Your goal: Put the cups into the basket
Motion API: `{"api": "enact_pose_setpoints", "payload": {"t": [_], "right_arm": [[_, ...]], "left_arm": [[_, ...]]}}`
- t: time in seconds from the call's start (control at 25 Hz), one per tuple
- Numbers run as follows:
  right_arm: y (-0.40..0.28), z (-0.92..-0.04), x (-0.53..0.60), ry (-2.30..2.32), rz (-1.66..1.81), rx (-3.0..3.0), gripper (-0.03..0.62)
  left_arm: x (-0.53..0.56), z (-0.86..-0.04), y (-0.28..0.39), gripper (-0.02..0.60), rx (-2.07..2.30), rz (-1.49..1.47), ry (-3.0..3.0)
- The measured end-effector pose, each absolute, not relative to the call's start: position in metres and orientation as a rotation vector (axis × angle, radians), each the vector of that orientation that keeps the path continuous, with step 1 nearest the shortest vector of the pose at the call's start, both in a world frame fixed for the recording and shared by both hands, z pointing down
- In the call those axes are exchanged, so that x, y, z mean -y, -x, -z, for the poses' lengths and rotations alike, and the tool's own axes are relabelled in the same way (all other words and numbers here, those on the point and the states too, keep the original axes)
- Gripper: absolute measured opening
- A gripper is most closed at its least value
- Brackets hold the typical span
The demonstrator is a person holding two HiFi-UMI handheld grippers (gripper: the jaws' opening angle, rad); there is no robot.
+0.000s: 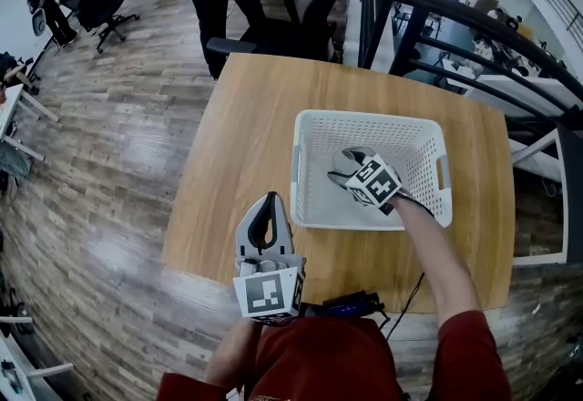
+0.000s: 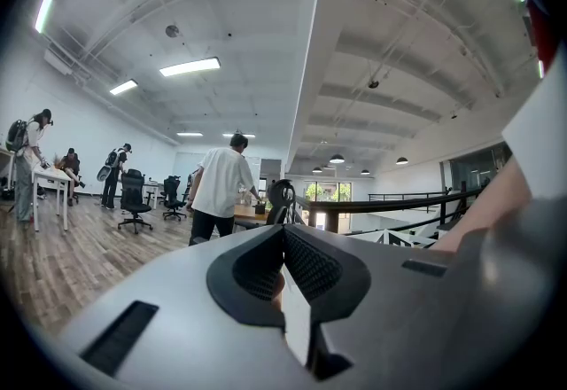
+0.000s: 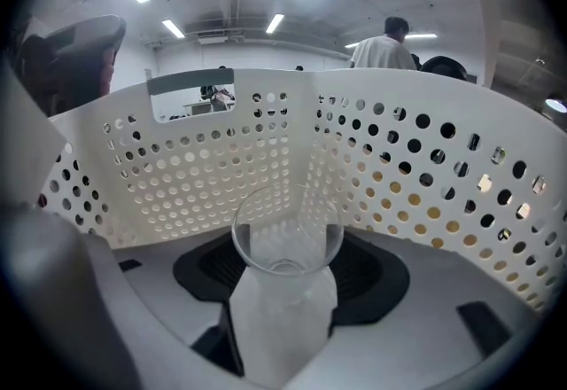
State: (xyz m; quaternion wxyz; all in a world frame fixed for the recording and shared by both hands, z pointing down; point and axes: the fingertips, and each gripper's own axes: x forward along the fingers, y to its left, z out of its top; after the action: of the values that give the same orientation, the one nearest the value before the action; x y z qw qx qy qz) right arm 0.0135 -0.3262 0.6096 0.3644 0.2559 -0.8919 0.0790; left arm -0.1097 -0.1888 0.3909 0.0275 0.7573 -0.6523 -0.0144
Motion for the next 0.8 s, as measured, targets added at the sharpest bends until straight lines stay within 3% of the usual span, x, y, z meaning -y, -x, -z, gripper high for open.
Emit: {"api": "enact_pose_setpoints", "payload": {"t": [0.8], "right_arm": [[-0.0127,-0.6093,0.3227,-0.639,-0.24,2.3,0.278]], "left_arm": [[0.1875,-0.3887,0.1125,0.006,2.014,0.037,-2.343]]}}
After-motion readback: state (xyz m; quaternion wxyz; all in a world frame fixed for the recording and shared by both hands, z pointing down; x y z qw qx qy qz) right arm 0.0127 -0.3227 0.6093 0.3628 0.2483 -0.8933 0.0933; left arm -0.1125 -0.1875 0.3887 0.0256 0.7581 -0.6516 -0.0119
